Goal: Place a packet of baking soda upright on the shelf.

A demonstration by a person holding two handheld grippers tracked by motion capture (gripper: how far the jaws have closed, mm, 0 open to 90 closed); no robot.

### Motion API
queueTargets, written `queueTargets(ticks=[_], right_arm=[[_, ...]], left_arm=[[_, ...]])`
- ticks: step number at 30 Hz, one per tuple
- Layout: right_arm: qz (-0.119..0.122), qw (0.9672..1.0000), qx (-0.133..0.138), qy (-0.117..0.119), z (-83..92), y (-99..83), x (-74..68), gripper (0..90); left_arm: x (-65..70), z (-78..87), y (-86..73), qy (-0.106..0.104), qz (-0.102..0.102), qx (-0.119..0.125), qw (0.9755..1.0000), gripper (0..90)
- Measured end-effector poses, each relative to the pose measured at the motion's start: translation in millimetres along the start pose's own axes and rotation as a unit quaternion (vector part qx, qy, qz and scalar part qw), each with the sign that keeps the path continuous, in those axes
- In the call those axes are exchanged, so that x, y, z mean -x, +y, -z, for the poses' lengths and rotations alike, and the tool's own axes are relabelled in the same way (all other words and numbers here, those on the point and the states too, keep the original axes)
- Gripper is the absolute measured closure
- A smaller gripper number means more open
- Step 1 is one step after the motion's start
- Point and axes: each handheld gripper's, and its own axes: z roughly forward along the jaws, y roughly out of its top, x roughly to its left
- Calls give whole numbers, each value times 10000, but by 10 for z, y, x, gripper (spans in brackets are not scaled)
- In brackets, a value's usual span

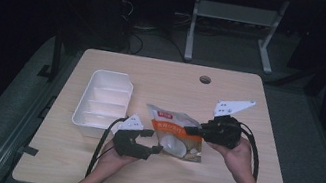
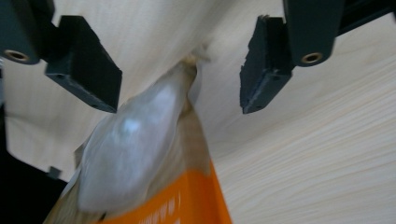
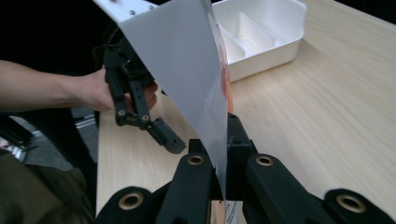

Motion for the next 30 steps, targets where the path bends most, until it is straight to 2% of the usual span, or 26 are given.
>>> queueTargets(ticks=[2,4,5,6,11,13,15,21,24,26,28,30], right_arm=[[-12,10000,33,93,-20,-63,-6,897],[-64,9997,103,219,-37,-129,-11,897],[-118,9992,200,333,-34,-161,-13,897],[-149,9989,285,354,-23,-213,-19,897],[-282,9972,478,494,-7,-316,3,897],[-326,9972,480,479,5,-337,19,896],[-301,9977,448,414,17,-346,19,896],[-413,9978,476,191,50,-437,50,894],[-351,9985,422,30,49,-447,48,890],[-317,9987,394,-26,48,-447,44,884],[-291,9989,350,-106,46,-455,48,825],[-261,9992,140,-271,32,-477,59,777]], left_arm=[[-6,-4,-6,-309,86,69,9995,407],[-25,-23,-10,-444,198,83,9988,457],[-38,-26,-12,-491,220,89,9985,486],[-56,-35,-16,-543,280,112,9981,529],[-66,-50,-18,-528,270,72,9982,513],[-46,-62,-16,-507,219,52,9985,544],[-30,-63,-14,-437,100,41,9990,610],[-7,-52,-10,-511,34,15,9987,779],[31,-56,1,-441,-70,-11,9990,837],[34,-57,2,-458,-93,-30,9989,847],[35,-58,0,-468,-74,-28,9989,855],[34,-57,-3,-484,-35,-14,9988,855]])
